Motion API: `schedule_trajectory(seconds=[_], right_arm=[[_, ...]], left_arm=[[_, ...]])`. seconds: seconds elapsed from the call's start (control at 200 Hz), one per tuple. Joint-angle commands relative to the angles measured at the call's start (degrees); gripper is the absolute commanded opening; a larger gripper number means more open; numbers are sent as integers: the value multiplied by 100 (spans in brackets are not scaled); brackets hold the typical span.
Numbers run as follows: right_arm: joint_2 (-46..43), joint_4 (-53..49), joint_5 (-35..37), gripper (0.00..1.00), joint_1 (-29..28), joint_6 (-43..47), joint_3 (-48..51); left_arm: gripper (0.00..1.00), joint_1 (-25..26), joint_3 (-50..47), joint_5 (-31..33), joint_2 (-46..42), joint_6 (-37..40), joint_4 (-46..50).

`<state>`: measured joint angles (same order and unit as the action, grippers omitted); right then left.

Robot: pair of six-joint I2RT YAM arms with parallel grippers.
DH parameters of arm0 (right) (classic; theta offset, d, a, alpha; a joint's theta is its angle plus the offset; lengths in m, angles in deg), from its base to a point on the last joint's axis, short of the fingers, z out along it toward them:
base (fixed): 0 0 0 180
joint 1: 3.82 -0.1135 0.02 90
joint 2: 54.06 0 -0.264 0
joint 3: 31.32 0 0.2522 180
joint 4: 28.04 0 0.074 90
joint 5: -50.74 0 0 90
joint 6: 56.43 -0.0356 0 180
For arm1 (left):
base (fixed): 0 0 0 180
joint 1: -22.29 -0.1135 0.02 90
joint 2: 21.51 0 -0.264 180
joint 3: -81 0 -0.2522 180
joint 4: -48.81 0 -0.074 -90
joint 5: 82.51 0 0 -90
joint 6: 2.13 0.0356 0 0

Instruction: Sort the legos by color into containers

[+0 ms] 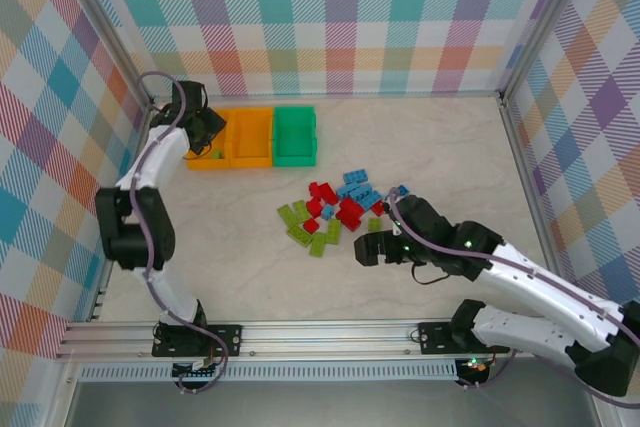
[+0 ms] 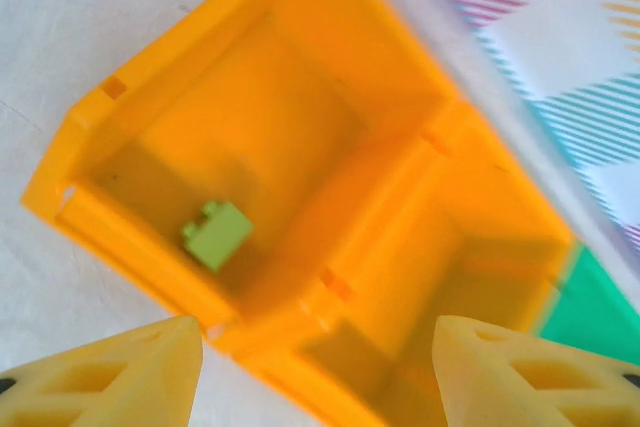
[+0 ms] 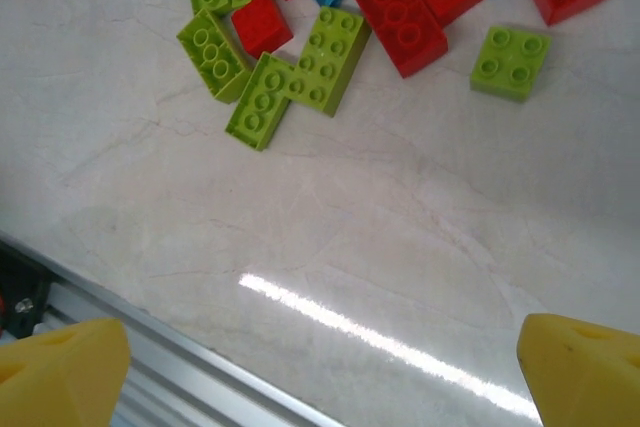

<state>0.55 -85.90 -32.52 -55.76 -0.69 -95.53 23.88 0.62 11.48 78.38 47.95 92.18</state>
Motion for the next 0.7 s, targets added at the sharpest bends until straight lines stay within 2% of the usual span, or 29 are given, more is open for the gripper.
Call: schedule_trajectory(seconds=[0.0,0.11,0.225,0.355,0.525,0.695], right_arm=[[765,529,212,100,186,822,-557],[1910,550,149,100,421,1184,-1305],[3192,603,-1,100,590,1557,-2219],[4664,509,-231,86,763,1911,-3420],[6443,-22,179,77,800,2447,-5199],[7728,-545,708,66,808,2794,-6697]], left_arm=[[62,550,-620,-123,-1297,583,-60],[62,1174,-1323,-1,-2376,1157,116],[62,1805,-1851,211,-3247,1450,726],[65,2277,-2455,41,-4053,1350,1345],[66,2564,-3164,-137,-4962,965,1820],[67,2584,-3499,-127,-5698,755,2240]])
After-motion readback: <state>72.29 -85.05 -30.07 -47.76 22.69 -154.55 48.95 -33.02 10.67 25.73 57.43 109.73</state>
